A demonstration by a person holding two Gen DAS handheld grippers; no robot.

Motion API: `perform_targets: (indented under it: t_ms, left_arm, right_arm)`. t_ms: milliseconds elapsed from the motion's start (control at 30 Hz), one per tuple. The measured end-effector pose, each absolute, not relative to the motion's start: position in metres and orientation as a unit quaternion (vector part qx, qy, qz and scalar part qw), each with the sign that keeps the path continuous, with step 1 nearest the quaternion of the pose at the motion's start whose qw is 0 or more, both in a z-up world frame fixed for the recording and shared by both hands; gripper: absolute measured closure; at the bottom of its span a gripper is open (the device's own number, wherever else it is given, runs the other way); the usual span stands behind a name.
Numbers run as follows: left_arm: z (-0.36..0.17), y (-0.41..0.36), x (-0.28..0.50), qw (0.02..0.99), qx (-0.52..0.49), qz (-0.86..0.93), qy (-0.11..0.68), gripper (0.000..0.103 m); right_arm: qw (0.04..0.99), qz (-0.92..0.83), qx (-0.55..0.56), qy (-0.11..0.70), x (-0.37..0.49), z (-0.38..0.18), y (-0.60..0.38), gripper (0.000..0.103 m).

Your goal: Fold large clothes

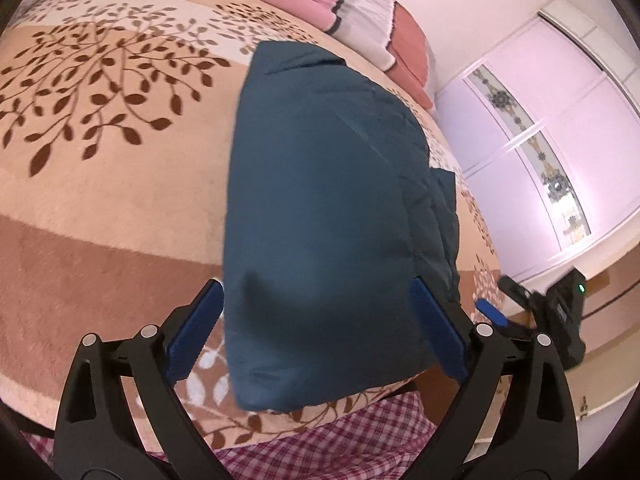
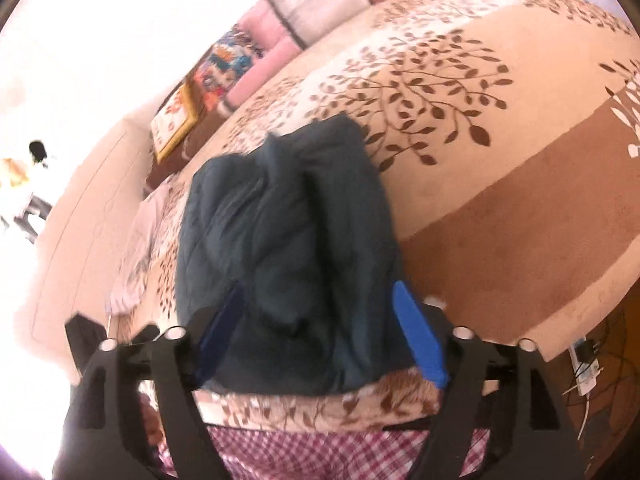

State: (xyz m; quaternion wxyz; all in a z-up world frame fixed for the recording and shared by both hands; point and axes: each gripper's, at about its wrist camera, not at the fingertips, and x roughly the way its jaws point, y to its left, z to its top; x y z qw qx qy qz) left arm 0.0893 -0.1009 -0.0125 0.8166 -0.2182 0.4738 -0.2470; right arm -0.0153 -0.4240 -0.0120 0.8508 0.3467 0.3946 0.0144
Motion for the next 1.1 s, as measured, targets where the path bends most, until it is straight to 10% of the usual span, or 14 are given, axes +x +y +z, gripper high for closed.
perform_targets:
  t_ms: [800, 967, 1100]
  left_arm:
    - [-0.059, -0.125, 0.13, 0.798, -0.17, -0.267, 0.512, 0.003]
    - [-0.054, -0.13, 0.126, 0.814, -0.157, -0.264, 0.494, 0.009]
    - [-0.043, -0.133, 0.117, 0.835, -0.128, -0.261, 0.467, 0.023]
  right_arm:
    - [0.772, 0.077, 0.41, 0.481, 0.067, -0.115, -0.424, 0.006]
    - [0.764, 0.129, 0.432, 0.462, 0.066, -0.115, -0.419, 0.044]
    - [0.771, 0.141, 0.437, 0.442, 0.062, -0.112, -0.413, 0.054]
